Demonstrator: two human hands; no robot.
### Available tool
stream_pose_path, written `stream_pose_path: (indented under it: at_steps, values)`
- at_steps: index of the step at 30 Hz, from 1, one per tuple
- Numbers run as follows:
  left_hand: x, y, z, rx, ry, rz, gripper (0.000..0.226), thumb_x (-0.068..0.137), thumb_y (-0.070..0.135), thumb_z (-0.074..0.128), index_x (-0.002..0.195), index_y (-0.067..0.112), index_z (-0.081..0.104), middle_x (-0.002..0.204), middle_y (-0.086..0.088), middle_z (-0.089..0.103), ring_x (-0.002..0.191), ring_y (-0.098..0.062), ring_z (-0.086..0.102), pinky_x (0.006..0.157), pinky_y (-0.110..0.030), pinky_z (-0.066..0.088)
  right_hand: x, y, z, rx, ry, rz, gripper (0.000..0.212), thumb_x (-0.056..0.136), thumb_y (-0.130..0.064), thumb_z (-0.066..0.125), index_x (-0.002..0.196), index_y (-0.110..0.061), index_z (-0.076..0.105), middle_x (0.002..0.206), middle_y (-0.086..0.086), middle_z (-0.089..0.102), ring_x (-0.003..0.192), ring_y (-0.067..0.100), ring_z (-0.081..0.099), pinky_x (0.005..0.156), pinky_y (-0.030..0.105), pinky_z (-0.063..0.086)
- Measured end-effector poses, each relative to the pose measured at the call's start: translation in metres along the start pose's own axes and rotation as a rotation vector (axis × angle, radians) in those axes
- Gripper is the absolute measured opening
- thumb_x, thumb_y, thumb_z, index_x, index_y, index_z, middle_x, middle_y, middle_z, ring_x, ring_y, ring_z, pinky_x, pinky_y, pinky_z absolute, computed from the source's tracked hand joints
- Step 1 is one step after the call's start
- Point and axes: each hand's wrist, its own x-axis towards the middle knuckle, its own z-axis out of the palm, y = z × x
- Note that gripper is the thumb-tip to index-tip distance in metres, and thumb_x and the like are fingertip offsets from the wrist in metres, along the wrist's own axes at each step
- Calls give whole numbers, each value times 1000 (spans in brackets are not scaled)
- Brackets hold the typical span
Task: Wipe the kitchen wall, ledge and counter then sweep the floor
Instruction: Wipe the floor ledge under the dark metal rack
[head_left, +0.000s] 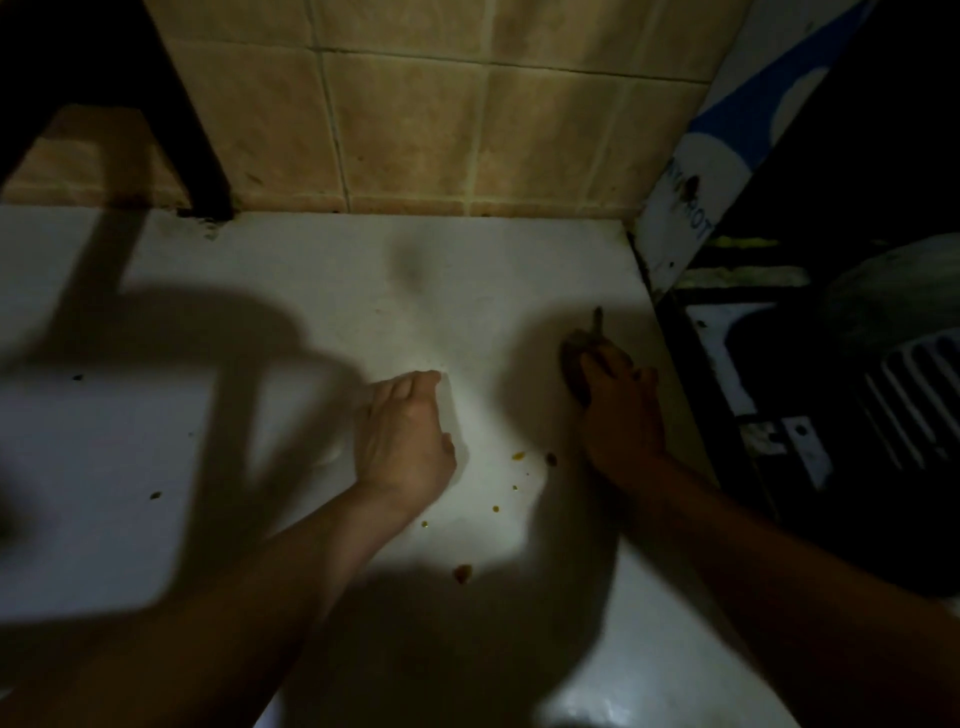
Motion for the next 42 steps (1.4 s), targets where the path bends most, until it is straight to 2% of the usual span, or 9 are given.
stream_pose_path:
  at_steps: [3, 7, 9, 14, 21, 27, 34, 37, 42]
  values:
    - [-4, 13, 4, 7, -29, 57, 60, 86, 22, 57, 140, 23, 33, 142, 4, 38, 132, -19, 30, 106, -31, 26, -27, -21, 6, 99, -55, -71, 52, 94, -11, 41, 143, -23, 32, 152, -1, 20, 130, 30, 24, 107, 38, 31]
    - [-13, 29, 6, -13, -59, 130, 57, 82, 24, 59, 134, 25, 38, 137, 6, 41, 129, -18, 31, 102, -29, 27, -75, -26, 7, 90, -120, -421, 60, 91, -13, 46, 147, -23, 28, 153, 2, 22, 130, 31, 28, 105, 41, 35]
    - [-17, 30, 6, 11, -89, 156, 61, 83, 22, 59, 138, 25, 33, 140, 6, 38, 131, -17, 29, 103, -29, 25, -66, -5, 2, 54, -73, -354, 62, 88, -6, 47, 145, -23, 32, 152, 1, 24, 128, 32, 32, 105, 39, 34]
    - [-22, 24, 3, 26, -119, 141, 68, 83, 21, 61, 142, 24, 28, 143, 5, 35, 132, -19, 27, 106, -31, 24, -51, 20, 2, -1, -34, 199, 59, 94, -5, 35, 149, -22, 20, 156, -3, 9, 138, 34, 14, 112, 39, 25]
    - [-39, 21, -6, 33, -150, 109, 67, 83, 22, 62, 142, 23, 28, 145, 6, 33, 135, -16, 24, 106, -30, 24, -102, -31, 11, 99, -159, -323, 70, 87, -17, 53, 149, -25, 20, 155, 0, 12, 134, 28, 20, 108, 41, 32]
    - [-51, -3, -18, -29, -89, 0, 70, 79, 18, 66, 140, 22, 32, 138, 4, 41, 131, -18, 31, 104, -34, 29, -68, -8, 5, 12, -91, -44, 63, 89, -9, 44, 147, -25, 23, 155, 0, 12, 127, 31, 28, 101, 37, 36]
    - [-69, -30, -19, -22, -30, -66, 67, 77, 16, 67, 137, 17, 38, 138, 0, 41, 128, -22, 35, 106, -32, 27, -103, -62, 14, 71, -244, -525, 78, 83, -15, 59, 148, -25, 18, 155, -1, 8, 133, 27, 20, 104, 43, 33]
    - [-75, -45, -22, -13, -15, -95, 69, 71, 17, 67, 135, 14, 43, 137, -3, 46, 126, -24, 40, 107, -37, 33, -76, -53, 21, 124, -152, -444, 68, 80, -6, 44, 145, -24, 32, 153, -1, 22, 134, 27, 25, 108, 32, 26]
    - [-83, -61, -26, -39, 12, -159, 69, 65, 13, 67, 131, 15, 47, 130, -3, 51, 121, -26, 45, 102, -41, 38, -54, -58, 28, 85, -34, -256, 59, 87, -6, 45, 142, -23, 34, 151, 5, 23, 129, 32, 32, 101, 36, 34]
